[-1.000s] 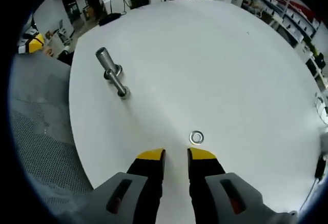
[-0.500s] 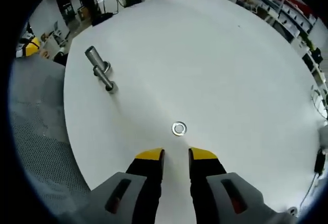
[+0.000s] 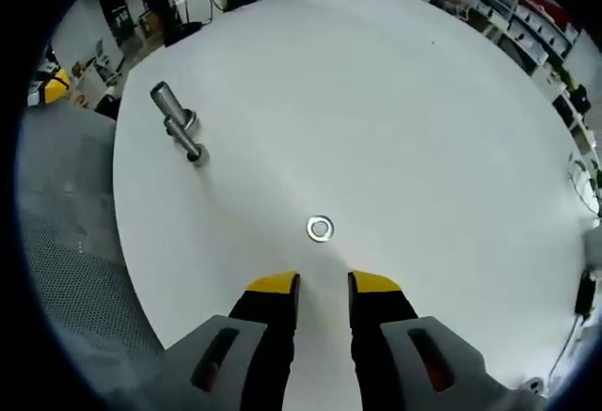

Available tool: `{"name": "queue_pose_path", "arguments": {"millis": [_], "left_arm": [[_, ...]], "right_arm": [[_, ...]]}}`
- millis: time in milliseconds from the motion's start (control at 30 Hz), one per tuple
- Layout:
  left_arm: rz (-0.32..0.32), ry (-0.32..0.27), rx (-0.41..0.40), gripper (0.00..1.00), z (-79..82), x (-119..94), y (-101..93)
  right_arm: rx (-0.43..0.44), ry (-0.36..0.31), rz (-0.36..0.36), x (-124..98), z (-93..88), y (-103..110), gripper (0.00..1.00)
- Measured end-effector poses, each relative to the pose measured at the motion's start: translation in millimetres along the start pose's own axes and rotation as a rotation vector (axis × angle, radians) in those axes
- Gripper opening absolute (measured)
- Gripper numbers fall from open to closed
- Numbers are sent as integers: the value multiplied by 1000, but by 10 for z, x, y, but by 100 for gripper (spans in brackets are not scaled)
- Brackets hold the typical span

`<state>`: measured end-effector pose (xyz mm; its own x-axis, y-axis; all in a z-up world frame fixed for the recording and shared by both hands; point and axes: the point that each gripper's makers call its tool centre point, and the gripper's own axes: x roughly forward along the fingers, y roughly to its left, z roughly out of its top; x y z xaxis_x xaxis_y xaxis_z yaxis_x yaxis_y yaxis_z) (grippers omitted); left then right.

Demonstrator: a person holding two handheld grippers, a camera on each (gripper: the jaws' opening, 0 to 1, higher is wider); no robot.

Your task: Place the washer onto the threaded stud by aligning its center hole with the stud, sliding it down to the base, and recovering from edge contact or off-axis alignment until the washer reaches the visible bottom stop.

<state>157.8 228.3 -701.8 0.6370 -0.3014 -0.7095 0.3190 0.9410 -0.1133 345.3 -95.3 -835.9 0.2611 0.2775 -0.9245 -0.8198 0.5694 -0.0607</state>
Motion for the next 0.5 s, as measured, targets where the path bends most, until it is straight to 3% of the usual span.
{"name": "queue_pose_path", "arguments": {"millis": [267,500], "left_arm": [[0,-34,-7,0,54,-12,5],[0,-45,-15,0,66,-19,10]], "right_arm": [[12,-8,3,-98,24,-77,24],[-5,0,20,-24,62,-73,24]]}}
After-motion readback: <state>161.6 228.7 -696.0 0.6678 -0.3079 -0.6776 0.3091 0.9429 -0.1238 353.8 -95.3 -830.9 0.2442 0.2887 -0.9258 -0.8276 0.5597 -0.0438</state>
